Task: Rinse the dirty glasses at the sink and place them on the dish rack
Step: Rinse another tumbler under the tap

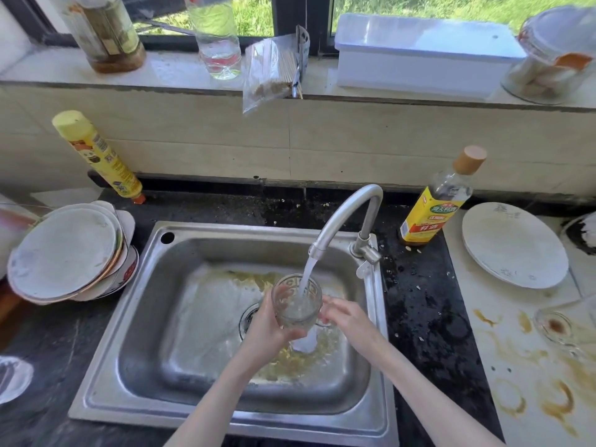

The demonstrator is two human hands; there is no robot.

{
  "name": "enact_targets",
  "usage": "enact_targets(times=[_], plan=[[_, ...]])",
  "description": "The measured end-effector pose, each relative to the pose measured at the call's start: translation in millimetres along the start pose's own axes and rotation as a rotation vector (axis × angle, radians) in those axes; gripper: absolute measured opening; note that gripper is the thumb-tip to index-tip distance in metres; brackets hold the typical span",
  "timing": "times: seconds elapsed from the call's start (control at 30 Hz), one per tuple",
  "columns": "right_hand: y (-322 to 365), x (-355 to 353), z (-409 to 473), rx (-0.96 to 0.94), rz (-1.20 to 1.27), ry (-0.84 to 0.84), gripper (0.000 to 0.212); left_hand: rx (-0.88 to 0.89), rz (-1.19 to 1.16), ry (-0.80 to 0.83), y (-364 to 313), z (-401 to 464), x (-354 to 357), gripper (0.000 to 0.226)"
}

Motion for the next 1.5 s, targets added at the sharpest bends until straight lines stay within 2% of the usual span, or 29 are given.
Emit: enact_targets(times=[0.17, 0.4, 0.47, 0.53, 0.6, 0.7, 0.77, 0.87, 0.97, 1.07, 1.2, 1.3, 1.43, 1.5], plan=[[-1, -6, 0, -0.023, -0.048, -0.023, 0.020, 0.078, 0.052, -0.057, -14, -2, -7, 0.082], [4, -2, 1, -0.060, -0.035, -0.083, 0.029, 0.104, 0.093, -0.120, -17, -5, -11, 0.080], [1, -1, 1, -0.054, -0.011, -0.070, 0.028, 0.092, 0.078, -0.114, -16, -7, -10, 0.080], [-3, -1, -2, -0.033, 0.042, -0.074, 0.018, 0.067, 0.075, -0.092, -12, -7, -9, 0.081], [-8, -5, -2, -0.024, 0.090, -0.116, 0.020, 0.039, 0.065, -0.051, -11, -8, -9, 0.080], [-20, -6, 1, 0.068, 0.286, -0.176, 0.025, 0.002, 0.030, -0.014, -14, -11, -7, 0.071], [-31, -3, 3, 0.199, 0.539, -0.240, 0.028, 0.004, 0.019, -0.002, -19, -14, -4, 0.065], [-40, 6, 5, 0.340, 0.862, -0.325, 0.034, -0.014, -0.003, -0.033, -20, -13, -1, 0.068], [-34, 13, 6, 0.346, 1.002, -0.361, 0.035, 0.037, 0.169, -0.125, -26, -13, -4, 0.055], [-16, 15, 3, 0.228, 0.850, -0.299, 0.025, 0.061, 0.314, -0.107, -33, -9, -1, 0.057], [-9, 30, -6, 0.188, 0.566, -0.135, 0.024, -0.068, 0.136, -0.137, -31, 16, -19, 0.057], [-14, 23, -4, 0.210, 0.522, -0.242, 0.030, -0.098, 0.088, -0.148, -32, 21, -17, 0.047], [-22, 12, 2, 0.281, 0.621, -0.347, 0.031, -0.022, 0.441, -0.145, -33, -2, 8, 0.057], [-22, 11, 4, 0.265, 0.523, -0.314, 0.030, -0.067, 0.447, -0.214, -31, -10, 7, 0.052]])
Point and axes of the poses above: each hand's wrist, its own z-axis towards the middle knuckle, its own x-axis out of the palm, y = z × x, the point moved 8 cm from there along z, towards the middle knuckle, and after that the axes turned 10 degrees about z, right-handed, at the moved point
